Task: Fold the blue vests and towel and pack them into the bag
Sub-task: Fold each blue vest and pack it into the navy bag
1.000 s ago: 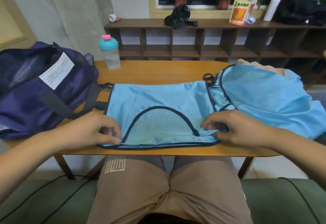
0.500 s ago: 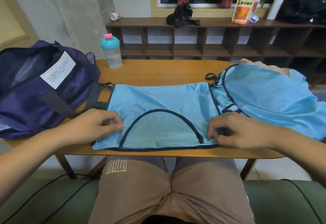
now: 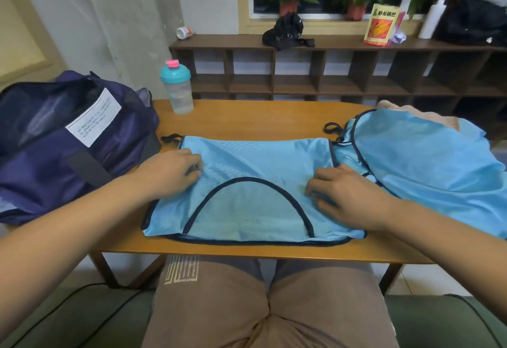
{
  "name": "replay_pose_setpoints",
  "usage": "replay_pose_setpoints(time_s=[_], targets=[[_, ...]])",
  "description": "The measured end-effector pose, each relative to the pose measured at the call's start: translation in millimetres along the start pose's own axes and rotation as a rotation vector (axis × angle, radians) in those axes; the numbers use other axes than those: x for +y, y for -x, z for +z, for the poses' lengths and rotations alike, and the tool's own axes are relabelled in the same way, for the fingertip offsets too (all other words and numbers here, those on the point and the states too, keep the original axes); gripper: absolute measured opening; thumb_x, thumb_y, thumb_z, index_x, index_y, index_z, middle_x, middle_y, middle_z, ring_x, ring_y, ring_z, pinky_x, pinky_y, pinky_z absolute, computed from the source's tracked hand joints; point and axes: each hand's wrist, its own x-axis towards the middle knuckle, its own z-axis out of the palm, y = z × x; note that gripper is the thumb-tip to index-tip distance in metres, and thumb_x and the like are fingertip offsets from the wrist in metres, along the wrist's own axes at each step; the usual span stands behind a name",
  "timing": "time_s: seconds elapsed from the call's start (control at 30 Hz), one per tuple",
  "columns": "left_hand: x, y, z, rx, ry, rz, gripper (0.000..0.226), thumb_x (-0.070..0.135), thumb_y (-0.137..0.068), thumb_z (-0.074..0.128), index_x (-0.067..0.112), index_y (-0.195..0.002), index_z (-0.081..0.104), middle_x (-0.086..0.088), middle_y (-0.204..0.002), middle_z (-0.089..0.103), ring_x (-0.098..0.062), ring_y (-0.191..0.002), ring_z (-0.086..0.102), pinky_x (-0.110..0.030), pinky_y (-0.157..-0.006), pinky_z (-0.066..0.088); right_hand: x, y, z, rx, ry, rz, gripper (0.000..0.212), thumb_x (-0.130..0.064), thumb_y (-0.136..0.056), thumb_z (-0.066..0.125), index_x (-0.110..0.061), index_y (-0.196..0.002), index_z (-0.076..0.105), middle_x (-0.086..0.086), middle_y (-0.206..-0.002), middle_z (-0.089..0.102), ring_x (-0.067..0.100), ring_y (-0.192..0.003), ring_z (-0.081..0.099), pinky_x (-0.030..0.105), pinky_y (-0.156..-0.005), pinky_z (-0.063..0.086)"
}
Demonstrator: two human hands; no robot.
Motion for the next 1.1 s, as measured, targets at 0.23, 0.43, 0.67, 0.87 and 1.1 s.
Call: replay_pose_setpoints(time_s=[0.23, 0.43, 0.67, 0.87, 1.1], targets=[[0.7, -61.2, -1.4, -0.034, -0.045, -0.094, 0.014, 0.040, -0.104, 0.046, 0.033, -0.099, 0.057, 0.008, -0.099, 0.053, -0.022, -0.092, 0.058, -0.044, -0.084, 0.050, -41.1, -8.0, -2.4, -0.080, -0.041, 0.066, 0.037, -0.043, -0.095, 0.036, -0.032, -0.116, 0.064, -0.007, -0.099, 0.054, 0.019, -0.081, 0.059, 0.038, -0.087, 0.042], [27.7, -118.9, -0.2, -0.047, -0.029, -0.117, 0.023, 0.041, -0.108, 0.039, 0.029, -0.111, 0.058, 0.002, -0.111, 0.055, -0.025, -0.103, 0.055, -0.049, -0.099, 0.043, -91.2, -15.3, -11.3, -0.094, -0.050, -0.004, 0.036, -0.040, -0.097, 0.035, -0.029, -0.118, 0.062, -0.005, -0.091, 0.056, 0.021, -0.083, 0.058, 0.042, -0.090, 0.041], [82.3, -170.1, 15.2, -0.032, 0.063, -0.057, 0.025, 0.042, -0.107, 0.041, 0.026, -0.115, 0.058, 0.000, -0.119, 0.058, -0.030, -0.111, 0.058, -0.051, -0.100, 0.043, -128.8, -28.5, -6.5, -0.063, -0.077, -0.073, 0.037, -0.039, -0.094, 0.038, -0.023, -0.119, 0.060, 0.000, -0.091, 0.057, 0.027, -0.086, 0.058, 0.046, -0.083, 0.041], [128.7, -183.2, 23.1, -0.061, 0.141, 0.037, 0.032, 0.046, -0.109, 0.045, 0.025, -0.130, 0.056, 0.000, -0.137, 0.056, -0.028, -0.125, 0.053, -0.054, -0.107, 0.037, -138.5, -30.4, -1.4, -0.049, -0.142, -0.105, 0.036, -0.039, -0.099, 0.037, -0.020, -0.118, 0.060, 0.003, -0.096, 0.053, 0.027, -0.083, 0.053, 0.047, -0.078, 0.048], [117.9, -143.7, 11.4, -0.028, 0.225, 0.095, 0.039, 0.047, -0.107, 0.051, 0.029, -0.142, 0.054, 0.004, -0.150, 0.048, -0.023, -0.139, 0.044, -0.051, -0.115, 0.035, -87.1, -5.2, -14.8, -0.005, -0.224, -0.032, 0.036, -0.047, -0.104, 0.046, -0.027, -0.129, 0.063, -0.004, -0.114, 0.057, 0.020, -0.102, 0.058, 0.041, -0.087, 0.051]])
